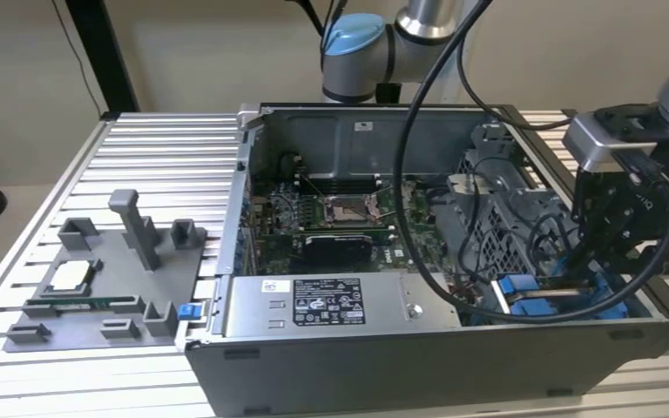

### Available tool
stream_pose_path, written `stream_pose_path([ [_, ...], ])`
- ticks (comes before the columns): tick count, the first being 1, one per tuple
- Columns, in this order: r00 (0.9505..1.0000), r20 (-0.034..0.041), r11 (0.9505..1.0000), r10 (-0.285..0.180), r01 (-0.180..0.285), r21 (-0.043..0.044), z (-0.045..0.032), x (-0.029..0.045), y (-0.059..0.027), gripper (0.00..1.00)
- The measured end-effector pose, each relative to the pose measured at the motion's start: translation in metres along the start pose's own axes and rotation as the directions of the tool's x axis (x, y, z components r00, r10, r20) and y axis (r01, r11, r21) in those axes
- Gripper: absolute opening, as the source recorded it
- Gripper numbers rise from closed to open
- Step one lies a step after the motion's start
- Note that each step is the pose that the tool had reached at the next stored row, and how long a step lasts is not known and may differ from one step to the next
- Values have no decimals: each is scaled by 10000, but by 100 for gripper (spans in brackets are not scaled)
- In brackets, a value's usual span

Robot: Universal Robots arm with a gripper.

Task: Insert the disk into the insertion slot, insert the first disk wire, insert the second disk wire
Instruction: 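Insert the first disk wire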

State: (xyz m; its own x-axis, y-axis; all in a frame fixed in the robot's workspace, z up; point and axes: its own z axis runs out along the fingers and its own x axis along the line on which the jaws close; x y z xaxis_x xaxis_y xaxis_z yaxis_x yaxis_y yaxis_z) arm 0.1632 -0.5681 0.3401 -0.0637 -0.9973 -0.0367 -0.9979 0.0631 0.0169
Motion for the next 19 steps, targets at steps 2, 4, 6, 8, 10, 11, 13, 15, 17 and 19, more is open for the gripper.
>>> stream_pose_path([
  [2,10000,-4,10000,1,-1,1,0,-7,1,0],
  [4,10000,-5,10000,0,0,16,8,-7,0,0],
  [6,10000,-3,10000,0,0,27,37,-6,0,0],
  [8,10000,-21,10000,-1,1,32,65,-4,0,0],
  [10,10000,-10,10000,0,0,30,92,-4,0,0],
  [11,10000,-4,10000,0,0,30,96,-3,0,0],
  [13,10000,11,10000,1,-1,29,96,-4,0,0],
  [15,10000,10,10000,1,-1,30,25,-6,1,100],
  [17,10000,2,10000,0,0,30,-69,-10,3,100],
  [19,10000,-3,10000,0,0,30,-159,-13,4,100],
])
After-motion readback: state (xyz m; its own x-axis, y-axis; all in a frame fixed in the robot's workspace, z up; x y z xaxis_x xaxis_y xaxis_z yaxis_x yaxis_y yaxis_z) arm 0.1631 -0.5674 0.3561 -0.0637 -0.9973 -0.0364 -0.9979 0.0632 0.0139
